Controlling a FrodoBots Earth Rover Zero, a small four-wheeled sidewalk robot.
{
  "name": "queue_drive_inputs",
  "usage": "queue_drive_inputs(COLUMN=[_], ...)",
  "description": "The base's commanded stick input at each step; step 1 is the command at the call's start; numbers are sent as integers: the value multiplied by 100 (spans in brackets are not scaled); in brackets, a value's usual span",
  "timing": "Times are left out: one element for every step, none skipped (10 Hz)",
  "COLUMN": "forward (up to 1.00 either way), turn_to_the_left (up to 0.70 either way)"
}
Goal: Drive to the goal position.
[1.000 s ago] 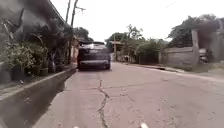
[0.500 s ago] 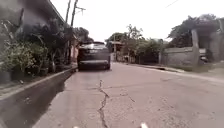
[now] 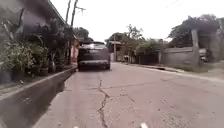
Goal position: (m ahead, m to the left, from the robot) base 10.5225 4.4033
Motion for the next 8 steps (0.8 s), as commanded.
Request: queue_drive_inputs(forward=[6,5,5,6,5,6,5,6], turn_to_the_left=[0,0,0,0,0,0,0,0])
